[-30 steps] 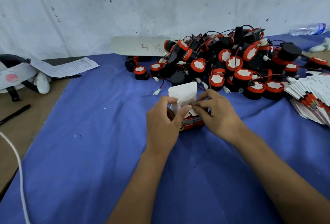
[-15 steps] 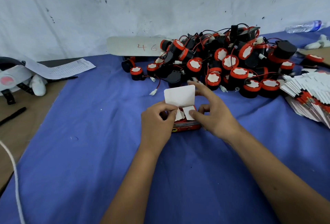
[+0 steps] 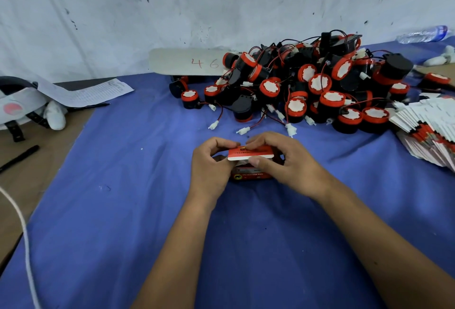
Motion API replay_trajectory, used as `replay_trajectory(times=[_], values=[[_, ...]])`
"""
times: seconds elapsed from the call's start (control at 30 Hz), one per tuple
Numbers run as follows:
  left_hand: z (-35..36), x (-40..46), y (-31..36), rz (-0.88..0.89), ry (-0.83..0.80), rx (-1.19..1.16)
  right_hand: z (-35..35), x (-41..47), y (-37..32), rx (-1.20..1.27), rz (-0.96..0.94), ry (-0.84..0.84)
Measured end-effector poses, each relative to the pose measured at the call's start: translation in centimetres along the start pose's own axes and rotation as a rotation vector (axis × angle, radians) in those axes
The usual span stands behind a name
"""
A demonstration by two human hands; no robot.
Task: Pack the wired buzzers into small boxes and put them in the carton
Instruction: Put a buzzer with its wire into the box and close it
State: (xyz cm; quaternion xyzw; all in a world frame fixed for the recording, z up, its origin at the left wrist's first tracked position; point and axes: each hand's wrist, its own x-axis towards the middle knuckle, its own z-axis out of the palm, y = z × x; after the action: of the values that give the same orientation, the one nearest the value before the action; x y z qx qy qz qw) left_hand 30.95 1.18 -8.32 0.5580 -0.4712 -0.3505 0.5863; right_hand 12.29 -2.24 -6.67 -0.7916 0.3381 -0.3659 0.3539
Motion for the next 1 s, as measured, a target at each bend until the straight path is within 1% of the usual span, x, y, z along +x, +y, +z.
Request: replay_trajectory(times=[0.2, 0.3, 0.43, 0.57, 0.73, 0.8, 0.9, 1.0], values=[[-0.4, 0.1, 0.0, -0.035, -0.054, -0.049, 0.0, 0.0, 0.7, 0.151, 0.115, -0.024], [-0.6, 0.1, 0.1, -0.056, -0.101, -0.071, 0.3, -0.1, 0.7, 0.194, 0.127, -0.003], [-1.1, 0.3, -0.1, -0.100, -0.161, -0.085, 0.5, 0.1, 0.5, 0.194, 0.140, 0.040], [-1.1, 0.1, -0.1, -0.125, -0.248, -0.100, 0.4, 0.3, 0.5, 0.124, 0.142, 0.122], [-1.0, 0.2, -0.1, -0.126, -0.236, -0.094, -0.3, -0.1, 0.5, 0.096, 0.098, -0.001], [-1.1, 0.2, -0.1, -0.131, -0.233, -0.103, -0.4, -0.1, 0.4, 0.034, 0.055, -0.001], [-1.2, 0.2, -0.2, -0.144, -0.231, -0.112, -0.4, -0.1, 0.3, -0.132, -0.050, 0.001], [-1.2, 0.2, -0.1, -0.158, -0.223, -0.116, -0.6, 0.0, 0.4, -0.182, -0.112, -0.028]])
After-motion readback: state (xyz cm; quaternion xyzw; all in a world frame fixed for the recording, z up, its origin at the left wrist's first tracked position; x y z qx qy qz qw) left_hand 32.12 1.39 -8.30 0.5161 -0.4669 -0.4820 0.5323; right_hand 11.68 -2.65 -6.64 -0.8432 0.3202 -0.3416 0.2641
